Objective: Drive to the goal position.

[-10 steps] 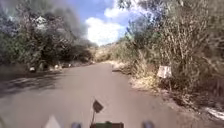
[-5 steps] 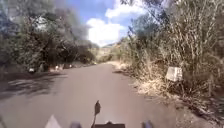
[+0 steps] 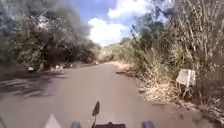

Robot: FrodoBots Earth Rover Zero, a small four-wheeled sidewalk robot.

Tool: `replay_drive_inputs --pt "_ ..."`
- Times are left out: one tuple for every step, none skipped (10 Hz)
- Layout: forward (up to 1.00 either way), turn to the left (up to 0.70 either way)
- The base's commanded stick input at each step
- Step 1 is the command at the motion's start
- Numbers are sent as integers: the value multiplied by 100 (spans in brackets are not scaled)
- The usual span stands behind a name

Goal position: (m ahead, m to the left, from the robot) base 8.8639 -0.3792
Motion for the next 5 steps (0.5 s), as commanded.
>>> replay_drive_inputs --pt "70 0" --pt "70 0" --pt "70 0" --pt "70 0" --pt "70 0"
